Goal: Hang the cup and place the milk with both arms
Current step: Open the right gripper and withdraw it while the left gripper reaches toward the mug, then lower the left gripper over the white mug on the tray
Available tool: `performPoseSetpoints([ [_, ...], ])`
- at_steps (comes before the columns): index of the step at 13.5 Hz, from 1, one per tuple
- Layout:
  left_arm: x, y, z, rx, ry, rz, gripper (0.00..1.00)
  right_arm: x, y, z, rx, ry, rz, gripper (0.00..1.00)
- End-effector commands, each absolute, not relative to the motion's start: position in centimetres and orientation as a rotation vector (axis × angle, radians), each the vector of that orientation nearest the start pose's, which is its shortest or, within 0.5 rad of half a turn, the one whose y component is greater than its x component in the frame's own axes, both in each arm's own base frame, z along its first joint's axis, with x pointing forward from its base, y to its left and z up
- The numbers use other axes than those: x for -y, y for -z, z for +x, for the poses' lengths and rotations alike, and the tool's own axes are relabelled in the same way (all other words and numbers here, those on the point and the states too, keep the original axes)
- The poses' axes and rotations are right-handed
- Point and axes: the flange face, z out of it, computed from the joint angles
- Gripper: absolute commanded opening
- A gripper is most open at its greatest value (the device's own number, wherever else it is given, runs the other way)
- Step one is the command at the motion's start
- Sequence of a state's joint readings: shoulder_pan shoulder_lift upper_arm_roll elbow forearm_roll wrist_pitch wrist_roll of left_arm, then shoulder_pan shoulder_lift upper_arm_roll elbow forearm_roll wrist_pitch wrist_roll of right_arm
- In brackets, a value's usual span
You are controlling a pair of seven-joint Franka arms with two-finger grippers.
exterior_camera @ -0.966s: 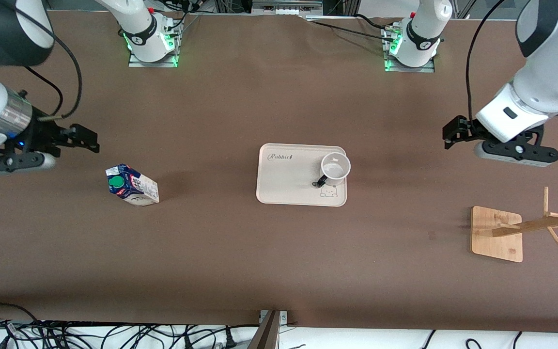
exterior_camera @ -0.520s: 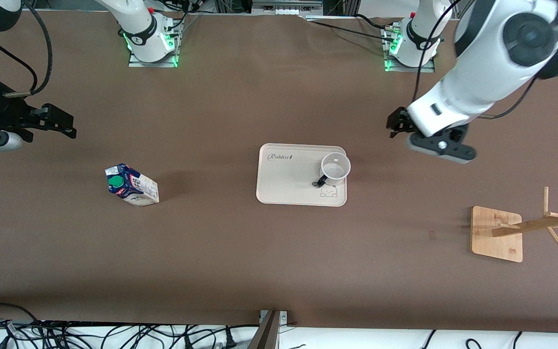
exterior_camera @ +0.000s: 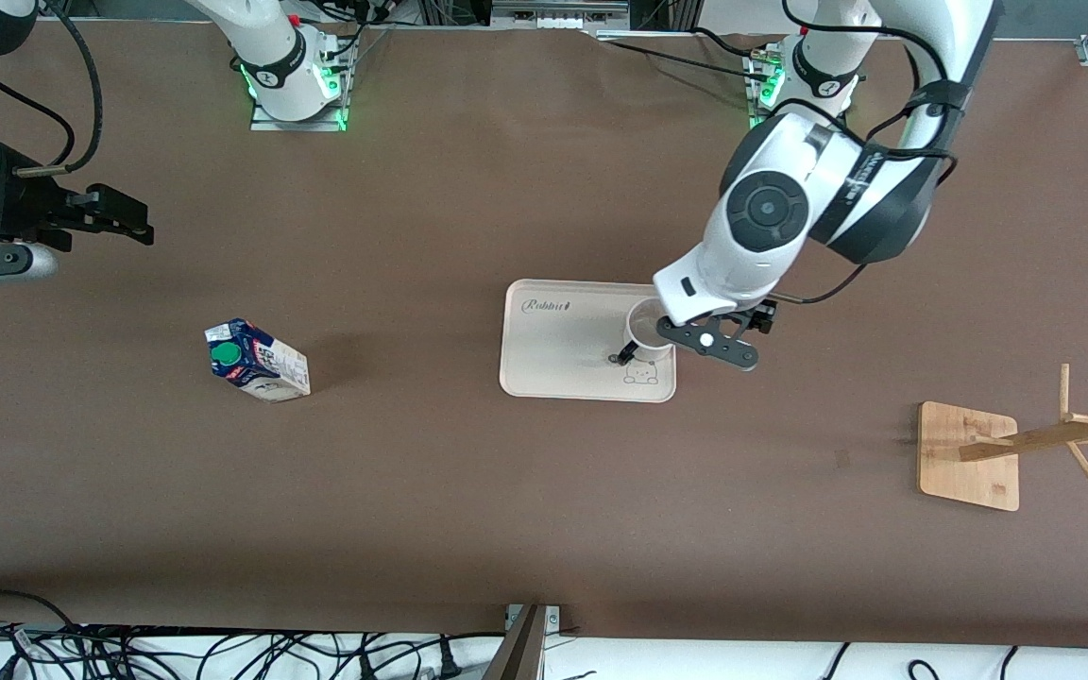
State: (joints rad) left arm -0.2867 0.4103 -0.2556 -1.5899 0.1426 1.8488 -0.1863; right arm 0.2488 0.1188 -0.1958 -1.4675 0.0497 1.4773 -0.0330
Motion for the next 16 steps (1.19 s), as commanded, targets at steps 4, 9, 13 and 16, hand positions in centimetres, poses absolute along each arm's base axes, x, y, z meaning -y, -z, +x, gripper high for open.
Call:
performPoseSetpoints([
  [4,32.8,-51.6,54.2,-0.665,-0.030,-2.984,1.00,-4.2,-59.6,57.4,0.192,-0.082,-3.130,1.00],
  [9,33.6,-51.3,53.1,-0.687,-0.124,-2.981,1.00,-4.0,-59.3,58.0,0.161,-0.072,-3.132,1.00],
  [13,39.6,-45.9,51.4,-0.804,-0.259,-2.993,1.00,-4.2,-59.4,58.2,0.165,-0.043,-3.131,1.00],
  [16,43.3,-38.4,52.1,-0.871,-0.300,-2.988,1.00,-4.5,-59.4,58.1,0.173,-0.046,-3.130,1.00],
])
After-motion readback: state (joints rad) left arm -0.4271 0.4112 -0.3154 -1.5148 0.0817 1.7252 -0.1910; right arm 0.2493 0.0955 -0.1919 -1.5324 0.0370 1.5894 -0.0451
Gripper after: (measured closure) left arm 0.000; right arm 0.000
